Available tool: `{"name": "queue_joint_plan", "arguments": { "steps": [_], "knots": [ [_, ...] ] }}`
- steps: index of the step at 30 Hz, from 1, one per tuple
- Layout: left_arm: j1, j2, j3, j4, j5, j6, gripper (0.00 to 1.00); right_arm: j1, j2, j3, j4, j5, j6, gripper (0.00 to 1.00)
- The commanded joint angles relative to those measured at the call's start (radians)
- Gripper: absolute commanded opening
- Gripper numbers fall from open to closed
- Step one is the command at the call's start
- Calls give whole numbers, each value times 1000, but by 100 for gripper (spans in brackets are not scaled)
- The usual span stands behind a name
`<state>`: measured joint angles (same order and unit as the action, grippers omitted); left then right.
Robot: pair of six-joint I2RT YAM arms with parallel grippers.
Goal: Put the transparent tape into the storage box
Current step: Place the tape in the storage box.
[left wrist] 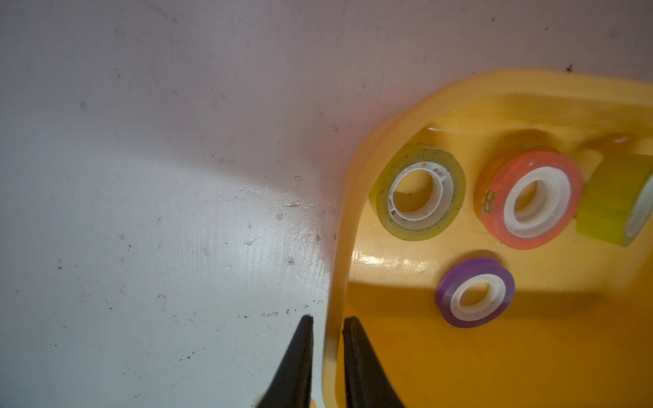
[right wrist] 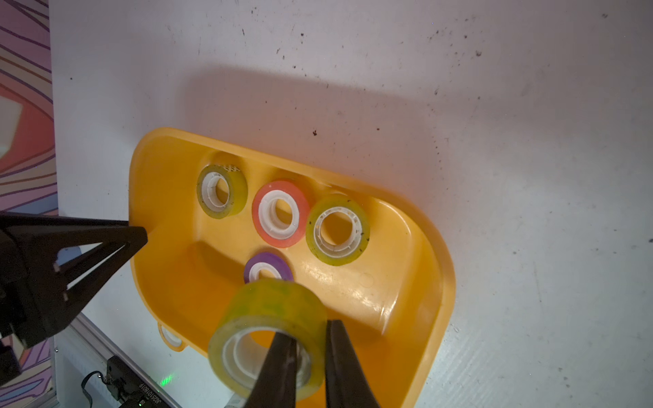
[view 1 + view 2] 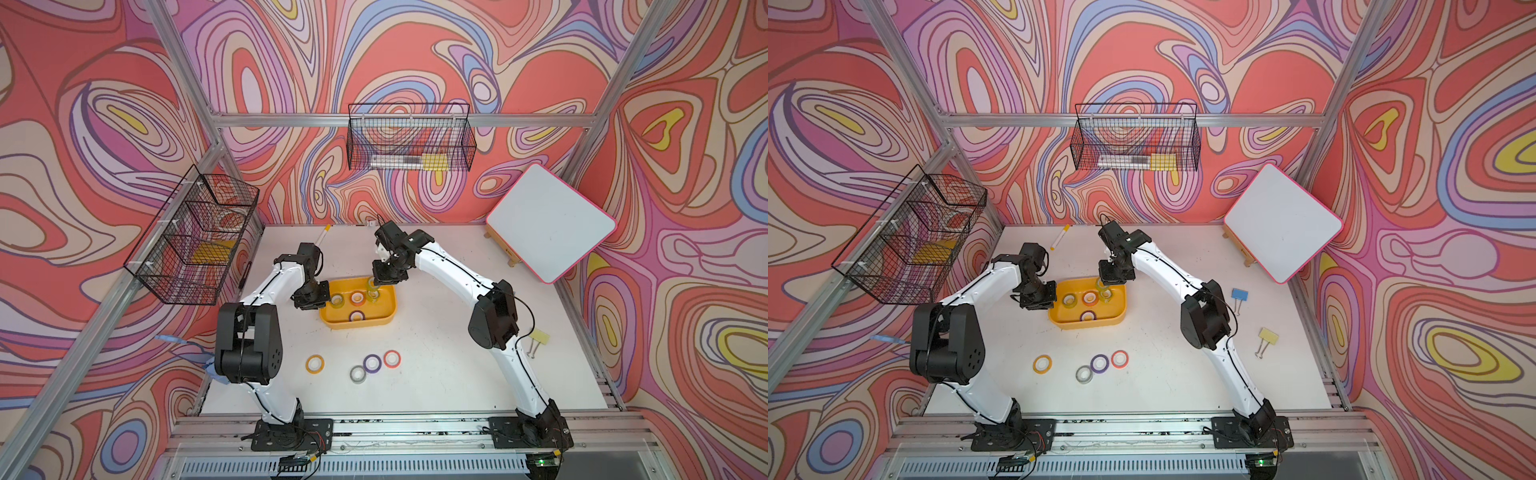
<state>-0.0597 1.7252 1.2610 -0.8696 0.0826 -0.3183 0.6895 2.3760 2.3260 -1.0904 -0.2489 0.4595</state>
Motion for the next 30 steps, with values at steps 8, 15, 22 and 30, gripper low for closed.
{"name": "queue_joint_plan", "arguments": {
  "steps": [8, 15, 22, 30],
  "knots": [
    [-3, 10, -8, -23, 6, 1, 22, 3, 81, 30, 18, -13, 35, 15],
    [-3, 10, -5, -25, 15, 1, 22, 2, 107, 37, 11, -1, 33, 15],
    [-3, -1, -11, -25, 12, 4, 22, 1, 142, 60, 4, 12, 34, 17],
    [-4, -1, -12, -29, 12, 6, 22, -13, 153, 75, 1, 22, 48, 19]
  ]
}}
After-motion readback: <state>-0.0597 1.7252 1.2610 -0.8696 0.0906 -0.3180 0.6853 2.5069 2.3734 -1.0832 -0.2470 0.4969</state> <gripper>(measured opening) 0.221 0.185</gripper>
